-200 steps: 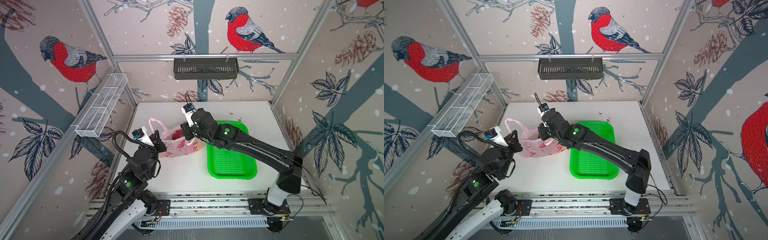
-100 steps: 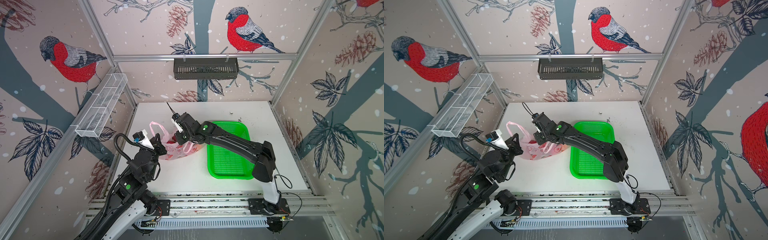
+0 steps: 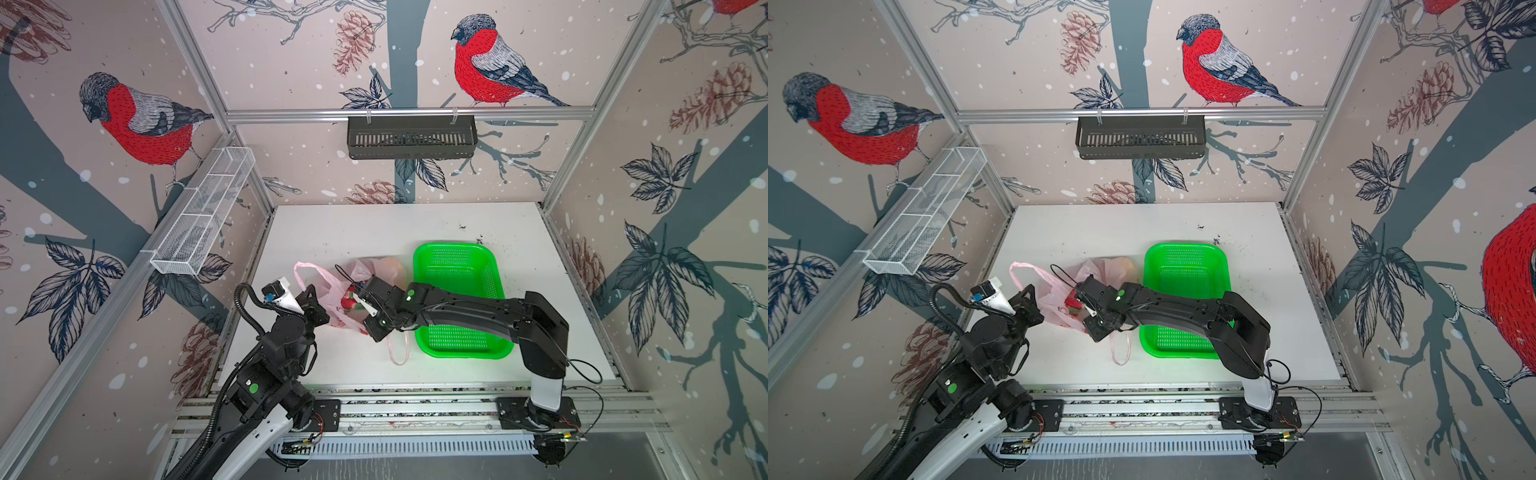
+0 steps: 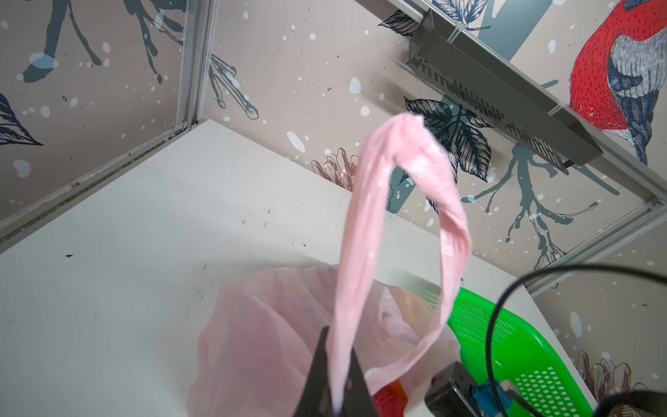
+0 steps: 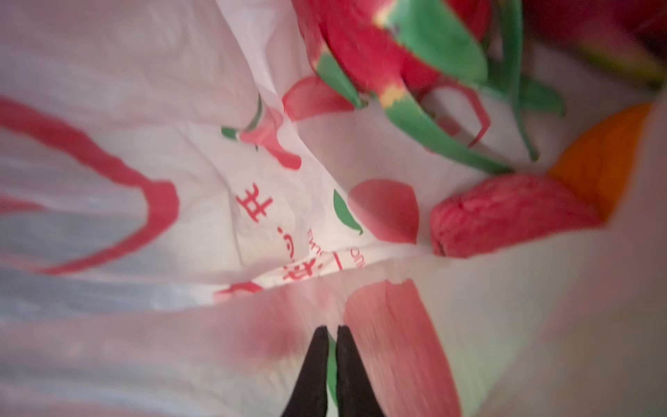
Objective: Untie the knot of the plastic bag and take out the fruit
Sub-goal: Open the plastic bag at the center of the table.
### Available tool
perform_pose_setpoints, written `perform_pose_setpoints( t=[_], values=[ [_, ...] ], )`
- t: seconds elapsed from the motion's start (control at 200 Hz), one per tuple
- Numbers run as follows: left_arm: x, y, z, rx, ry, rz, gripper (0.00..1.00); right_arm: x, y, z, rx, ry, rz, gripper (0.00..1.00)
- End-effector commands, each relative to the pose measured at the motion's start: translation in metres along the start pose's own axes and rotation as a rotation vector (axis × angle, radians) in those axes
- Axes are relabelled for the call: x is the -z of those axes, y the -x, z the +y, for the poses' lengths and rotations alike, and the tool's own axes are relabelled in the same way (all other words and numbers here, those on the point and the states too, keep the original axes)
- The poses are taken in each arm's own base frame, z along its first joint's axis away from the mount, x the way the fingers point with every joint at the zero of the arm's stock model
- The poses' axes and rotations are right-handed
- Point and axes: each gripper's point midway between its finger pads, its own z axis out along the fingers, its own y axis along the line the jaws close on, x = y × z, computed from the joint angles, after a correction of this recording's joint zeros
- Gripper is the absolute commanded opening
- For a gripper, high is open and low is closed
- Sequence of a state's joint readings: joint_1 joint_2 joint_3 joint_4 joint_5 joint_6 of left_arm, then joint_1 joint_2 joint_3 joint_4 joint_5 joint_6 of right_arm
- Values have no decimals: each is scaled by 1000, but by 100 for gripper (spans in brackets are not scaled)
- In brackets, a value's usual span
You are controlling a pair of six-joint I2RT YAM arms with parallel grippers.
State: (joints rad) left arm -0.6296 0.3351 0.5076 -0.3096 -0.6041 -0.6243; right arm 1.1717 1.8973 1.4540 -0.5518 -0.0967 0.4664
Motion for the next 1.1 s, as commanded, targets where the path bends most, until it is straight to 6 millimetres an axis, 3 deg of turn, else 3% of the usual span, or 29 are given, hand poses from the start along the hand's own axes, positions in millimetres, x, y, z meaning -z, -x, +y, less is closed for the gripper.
perform_pose_setpoints(
  t=[0.0, 0.15, 0.46, 0.61, 0.771, 0.881, 1.096],
  values=[
    [-1, -6, 13, 31, 53, 1, 5, -1, -10, -3, -90, 7, -19, 11],
    [-1, -16, 21, 54, 70, 14, 4, 6, -13, -16, -142, -40, -58, 11],
    [-2, -37, 27, 87, 63, 62, 2, 44, 44, -8, -117, -39, -211, 15],
    [0, -40, 30, 97, 64, 65, 1, 31, 68, 1, -92, -25, -212, 17],
    [4, -37, 37, 103, 86, 53, 1, 7, 75, 2, -92, -26, -194, 17],
    [6, -39, 42, 103, 98, 54, 0, 1, 71, -10, -110, -83, -178, 17],
    [3, -48, 43, 120, 93, 66, 0, 10, 61, -44, -146, -243, -166, 17]
  ],
)
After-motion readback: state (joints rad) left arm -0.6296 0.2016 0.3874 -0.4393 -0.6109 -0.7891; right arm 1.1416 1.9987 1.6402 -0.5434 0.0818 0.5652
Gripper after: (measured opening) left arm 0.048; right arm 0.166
